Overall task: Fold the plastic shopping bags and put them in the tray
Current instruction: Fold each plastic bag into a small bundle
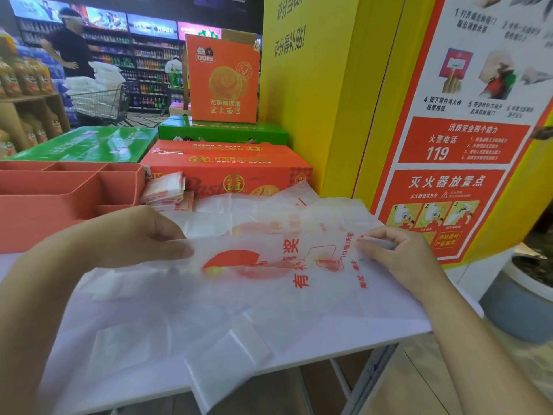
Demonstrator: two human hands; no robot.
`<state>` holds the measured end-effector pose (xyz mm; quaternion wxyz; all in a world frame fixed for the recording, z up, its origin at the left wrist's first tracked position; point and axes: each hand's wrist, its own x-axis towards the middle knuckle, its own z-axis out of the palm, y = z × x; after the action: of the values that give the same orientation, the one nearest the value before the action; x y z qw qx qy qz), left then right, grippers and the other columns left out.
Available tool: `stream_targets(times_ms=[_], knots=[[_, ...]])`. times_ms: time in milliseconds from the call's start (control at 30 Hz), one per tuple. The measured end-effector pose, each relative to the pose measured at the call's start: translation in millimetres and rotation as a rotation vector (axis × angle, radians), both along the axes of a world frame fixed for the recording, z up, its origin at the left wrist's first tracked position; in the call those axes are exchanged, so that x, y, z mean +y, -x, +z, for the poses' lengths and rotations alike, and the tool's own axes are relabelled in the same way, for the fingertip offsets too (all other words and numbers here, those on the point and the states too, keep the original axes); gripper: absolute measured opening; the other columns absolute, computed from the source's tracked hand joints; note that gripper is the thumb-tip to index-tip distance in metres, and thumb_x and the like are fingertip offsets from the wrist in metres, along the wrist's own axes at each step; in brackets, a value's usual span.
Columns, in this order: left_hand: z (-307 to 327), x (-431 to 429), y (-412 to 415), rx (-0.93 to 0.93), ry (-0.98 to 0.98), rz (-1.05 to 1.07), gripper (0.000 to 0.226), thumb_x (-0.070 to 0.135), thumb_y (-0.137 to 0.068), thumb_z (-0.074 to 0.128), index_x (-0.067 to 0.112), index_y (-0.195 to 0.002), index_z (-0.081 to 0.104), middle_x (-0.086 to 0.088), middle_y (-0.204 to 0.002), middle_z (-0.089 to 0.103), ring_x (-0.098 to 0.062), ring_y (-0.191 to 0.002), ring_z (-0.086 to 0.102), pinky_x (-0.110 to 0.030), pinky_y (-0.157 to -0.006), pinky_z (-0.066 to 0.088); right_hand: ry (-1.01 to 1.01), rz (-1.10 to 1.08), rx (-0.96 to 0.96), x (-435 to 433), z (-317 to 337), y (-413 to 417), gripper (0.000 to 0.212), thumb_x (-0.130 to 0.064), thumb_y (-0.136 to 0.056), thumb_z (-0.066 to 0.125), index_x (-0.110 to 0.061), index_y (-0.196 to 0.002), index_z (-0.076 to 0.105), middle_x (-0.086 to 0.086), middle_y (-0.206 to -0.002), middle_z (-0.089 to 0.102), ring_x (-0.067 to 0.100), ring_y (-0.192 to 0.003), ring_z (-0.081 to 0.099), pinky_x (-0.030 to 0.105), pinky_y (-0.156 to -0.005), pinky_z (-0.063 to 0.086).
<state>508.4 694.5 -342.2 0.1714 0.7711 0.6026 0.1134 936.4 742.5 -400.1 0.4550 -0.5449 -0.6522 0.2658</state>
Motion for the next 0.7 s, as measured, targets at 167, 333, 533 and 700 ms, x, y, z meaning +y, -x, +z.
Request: stream_targets(times_ms=[167, 333, 533, 700], knots=[[-2.9, 3.3, 23.4, 0.017, -0.053, 0.091, 0.087, 0.104, -0.048, 0.041, 0.031, -0.081, 0.075, 0.003, -0.071, 0.068, -0.021, -0.073, 0.066, -0.041, -0.077, 0.057, -0.032, -0.076, 0.03, 6.1, -4.9, -2.0, 0.017, -0.036, -0.082, 0.082, -0.023, -0.091, 0.074, -0.003, -0.086, 0.075, 0.021, -0.08, 0.072, 0.036, -0.068, 0.056], [-10.2, 14.4, 24.6, 0.024, -0.087, 0.225, 0.048, 0.076, -0.068, 0.063, 0.03, -0.07, 0.073, 0.007, -0.065, 0.067, -0.017, -0.071, 0.065, -0.032, -0.071, 0.053, -0.039, -0.077, 0.056, 10.0, -7.4, -1.1, 0.024, -0.028, -0.086, 0.08, -0.02, -0.102, 0.066, 0.004, -0.093, 0.076, 0.018, -0.083, 0.073, 0.032, -0.067, 0.061], [-15.9, 25.1, 27.1, 0.088, -0.15, 0.327, 0.015, 0.049, -0.076, 0.081, 0.039, -0.075, 0.07, 0.008, -0.078, 0.068, -0.015, -0.076, 0.062, -0.033, -0.072, 0.053, -0.026, -0.123, -0.086, 16.0, -12.7, -2.5, 0.031, -0.024, -0.089, 0.077, -0.02, -0.114, 0.059, -0.006, -0.088, 0.071, 0.002, -0.072, 0.066, 0.012, -0.054, 0.045], [-16.7, 30.8, 22.8, 0.353, -0.219, 0.41, 0.029, 0.069, -0.073, 0.073, 0.047, -0.088, 0.063, 0.017, -0.085, 0.059, -0.016, -0.083, 0.057, -0.032, -0.077, 0.05, -0.016, -0.184, -0.217, 21.5, -17.7, -2.3, 0.048, -0.029, -0.088, 0.079, -0.019, -0.129, 0.056, -0.005, -0.088, 0.065, 0.006, -0.078, 0.06, 0.023, -0.059, 0.039]])
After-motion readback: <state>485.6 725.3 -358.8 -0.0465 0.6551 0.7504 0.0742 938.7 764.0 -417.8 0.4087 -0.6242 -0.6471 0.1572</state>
